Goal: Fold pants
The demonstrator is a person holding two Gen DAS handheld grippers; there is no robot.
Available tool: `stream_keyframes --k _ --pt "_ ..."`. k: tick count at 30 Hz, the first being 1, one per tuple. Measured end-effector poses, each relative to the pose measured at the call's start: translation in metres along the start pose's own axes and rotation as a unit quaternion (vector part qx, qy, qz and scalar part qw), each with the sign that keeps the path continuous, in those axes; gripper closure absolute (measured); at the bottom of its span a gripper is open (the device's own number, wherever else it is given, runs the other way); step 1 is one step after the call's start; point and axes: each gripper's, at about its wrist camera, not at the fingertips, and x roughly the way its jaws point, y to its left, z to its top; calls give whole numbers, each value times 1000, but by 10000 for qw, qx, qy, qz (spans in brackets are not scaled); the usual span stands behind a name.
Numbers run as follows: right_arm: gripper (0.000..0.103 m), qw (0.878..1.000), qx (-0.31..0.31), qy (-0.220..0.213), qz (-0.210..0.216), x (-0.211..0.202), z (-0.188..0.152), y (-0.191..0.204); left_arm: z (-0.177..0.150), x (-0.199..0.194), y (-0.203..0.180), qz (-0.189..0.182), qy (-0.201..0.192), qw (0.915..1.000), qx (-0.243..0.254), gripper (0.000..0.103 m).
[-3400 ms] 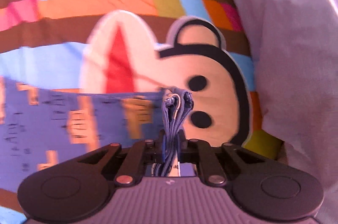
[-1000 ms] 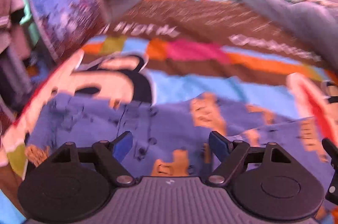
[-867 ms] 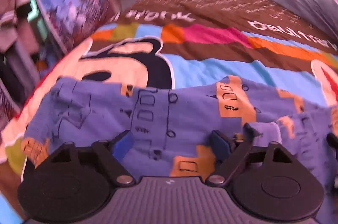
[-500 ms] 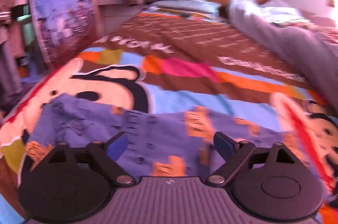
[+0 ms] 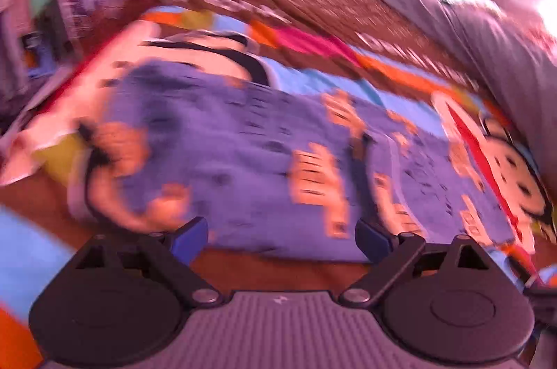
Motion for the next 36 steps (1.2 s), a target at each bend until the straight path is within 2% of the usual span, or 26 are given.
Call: stream_keyframes --k 2,4,6,8,10,12,13,14,15,16,18,19,20,23,26,27,29,32,34,36 --pt "11 9997 -173 -90 133 -6 -3 25 -6 -17 23 194 -377 9988 -237 8" --pt "11 9986 -162 -487 113 -19 8 41 -10 -28 47 419 -665 9954 -542 8" --pt "5 9956 -228 -868 259 -23 31 56 -8 -28 72 474 -719 9914 -987 8" --pt "3 9925 -427 -1071 410 -13 61 71 -4 -21 100 230 -712 9847 -1577 9" --pt "3 9906 -543 -1193 393 7 85 88 -2 -15 125 -121 -876 9716 -2195 10" --pt "3 9927 -594 -1002 301 40 101 106 2 -12 141 -269 -1025 9632 -2472 10" --pt "3 9947 -678 -704 326 60 103 118 6 -9 144 -299 -1071 9619 -2499 11" --pt "9 9954 -808 -320 411 82 102 129 10 -7 146 -343 -1140 9617 -2469 14" --pt "10 9950 -874 -162 459 93 100 137 13 -5 147 -388 -1213 9623 -2402 19" --pt "9 9957 -783 -317 375 92 97 139 18 -2 147 -416 -1288 9639 -2293 22" --pt "9 9953 -796 -502 236 82 100 138 21 1 145 -456 -1399 9679 -2037 38" --pt "9 9947 -766 -636 253 70 100 134 23 4 142 -459 -1344 9718 -1884 44" --pt "7 9941 -724 -747 296 58 100 129 23 6 140 -436 -1200 9756 -1784 55" --pt "1 9942 -496 -929 212 26 91 118 23 14 133 -486 -718 9838 -1569 58" --pt "1 9963 -432 -738 42 21 77 119 18 15 129 -724 -651 9842 -1480 61" --pt "1 9970 -465 -616 -29 21 71 123 16 14 128 -762 -698 9842 -1439 75" --pt "1 9951 -704 -628 -284 23 71 132 16 12 125 -694 -910 9838 -1377 90" --pt "1 9925 -977 -639 -355 23 70 143 19 10 124 -510 -1114 9832 -1350 91" --pt "1 9918 -1067 -595 -382 25 69 146 22 18 129 -377 -873 9841 -1497 91" --pt "1 9912 -1132 -535 -420 28 69 149 21 25 138 -417 -619 9810 -1792 89"
